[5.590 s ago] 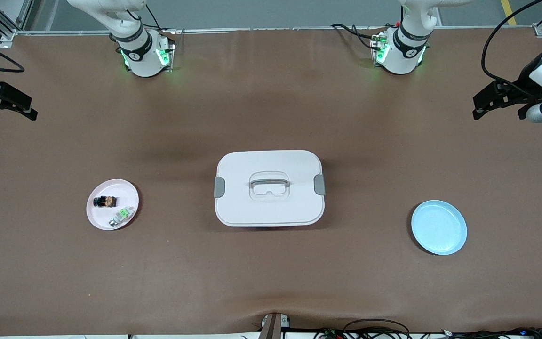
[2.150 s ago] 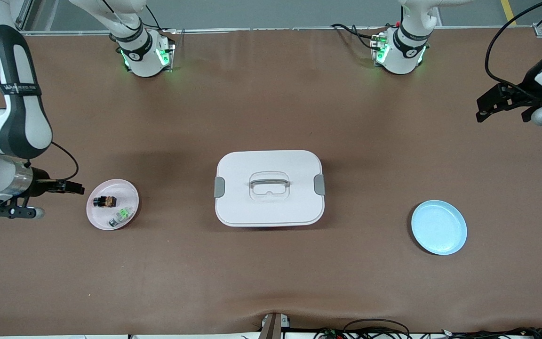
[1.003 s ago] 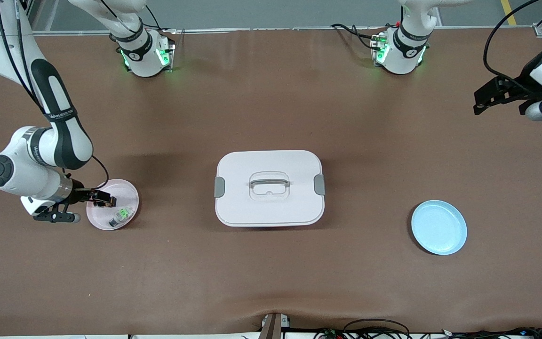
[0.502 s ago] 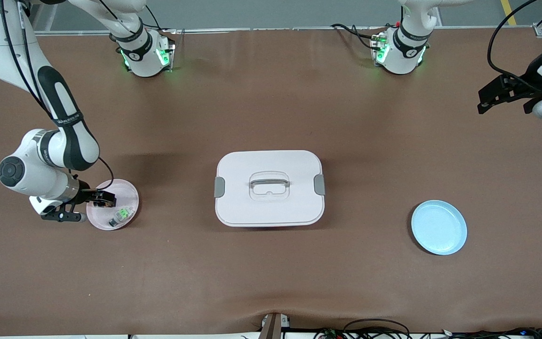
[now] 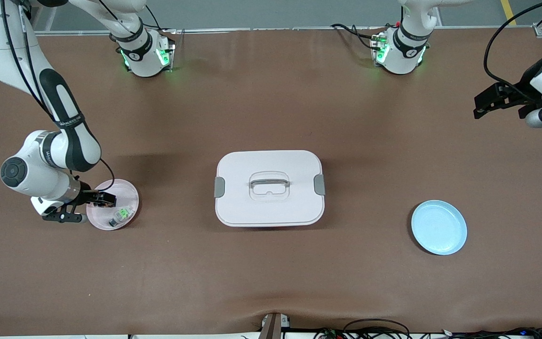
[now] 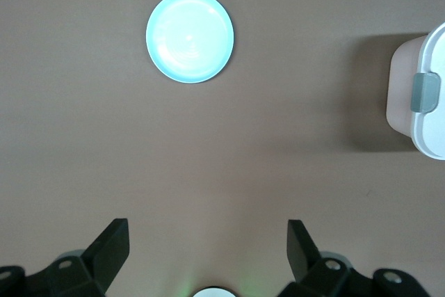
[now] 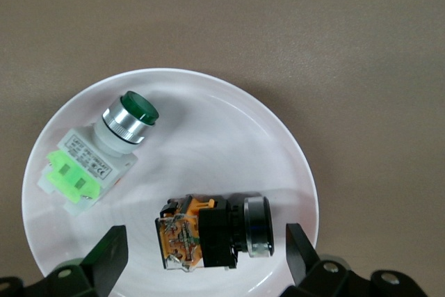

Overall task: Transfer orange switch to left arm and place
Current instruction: 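Close the right gripper on the black-and-orange switch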

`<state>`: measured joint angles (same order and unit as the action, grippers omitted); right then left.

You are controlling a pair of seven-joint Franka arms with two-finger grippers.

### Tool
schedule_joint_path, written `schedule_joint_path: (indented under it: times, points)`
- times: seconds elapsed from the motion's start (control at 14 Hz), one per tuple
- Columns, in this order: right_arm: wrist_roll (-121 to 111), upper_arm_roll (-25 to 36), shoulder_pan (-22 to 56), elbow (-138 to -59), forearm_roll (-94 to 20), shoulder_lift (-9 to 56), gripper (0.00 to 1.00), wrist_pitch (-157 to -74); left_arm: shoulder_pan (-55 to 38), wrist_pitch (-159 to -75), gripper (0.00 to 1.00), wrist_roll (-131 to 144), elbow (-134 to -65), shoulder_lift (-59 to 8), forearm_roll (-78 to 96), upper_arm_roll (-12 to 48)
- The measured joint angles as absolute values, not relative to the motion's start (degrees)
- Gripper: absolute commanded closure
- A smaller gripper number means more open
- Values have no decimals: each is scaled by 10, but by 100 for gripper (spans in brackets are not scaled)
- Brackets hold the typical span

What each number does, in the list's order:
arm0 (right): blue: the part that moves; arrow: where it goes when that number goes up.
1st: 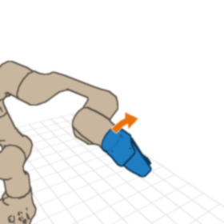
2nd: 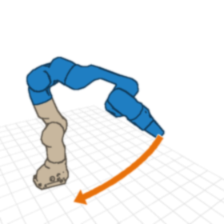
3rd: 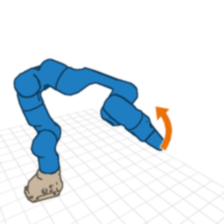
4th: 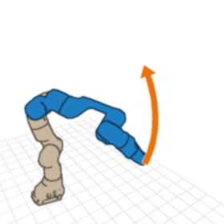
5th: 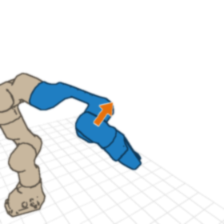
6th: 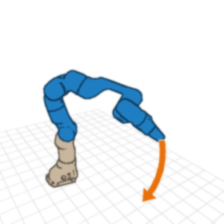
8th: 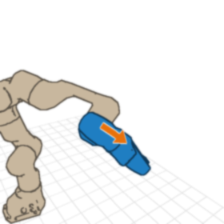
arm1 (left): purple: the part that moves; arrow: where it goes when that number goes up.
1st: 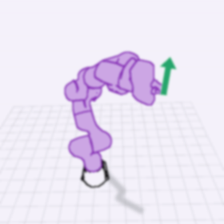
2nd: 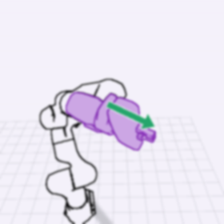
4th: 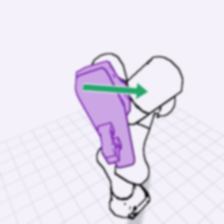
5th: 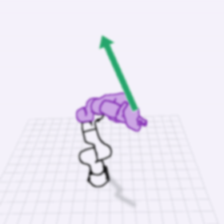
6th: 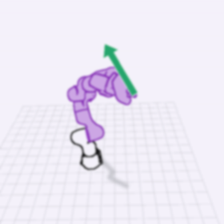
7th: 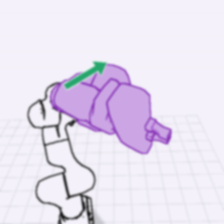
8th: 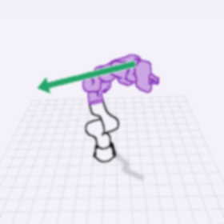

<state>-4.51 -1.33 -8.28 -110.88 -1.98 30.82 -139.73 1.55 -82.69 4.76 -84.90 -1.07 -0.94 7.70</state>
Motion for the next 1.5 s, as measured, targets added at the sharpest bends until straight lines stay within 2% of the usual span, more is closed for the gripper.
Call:
schedule_joint_path:
  times: [0.93, 1.0, 1.07, 1.15, 1.22, 1.5]
  points:
    - [-45, -13, -85, -1109, -20, 335, 0, -1432, 12, -827, 0, 48, -849, -13, -9, 80]
    - [-45, -13, -85, -1109, -20, 335, 10, -1432, 12, -827, 0, 48, -849, -13, -9, 80]
    - [-46, -13, -85, -1109, -20, 335, 54, -1432, 12, -827, 0, 48, -849, -13, -9, 80]
    - [-53, -13, -85, -1109, -20, 335, 92, -1432, 12, -827, 0, 48, -848, -13, -9, 80]
    - [-63, -13, -85, -1109, -20, 335, 100, -1431, 12, -827, 0, 48, -848, -12, -9, 80]
    - [-72, -12, -91, -1109, -21, 334, 100, -1431, 12, -819, 0, 48, -848, -12, -9, 80]
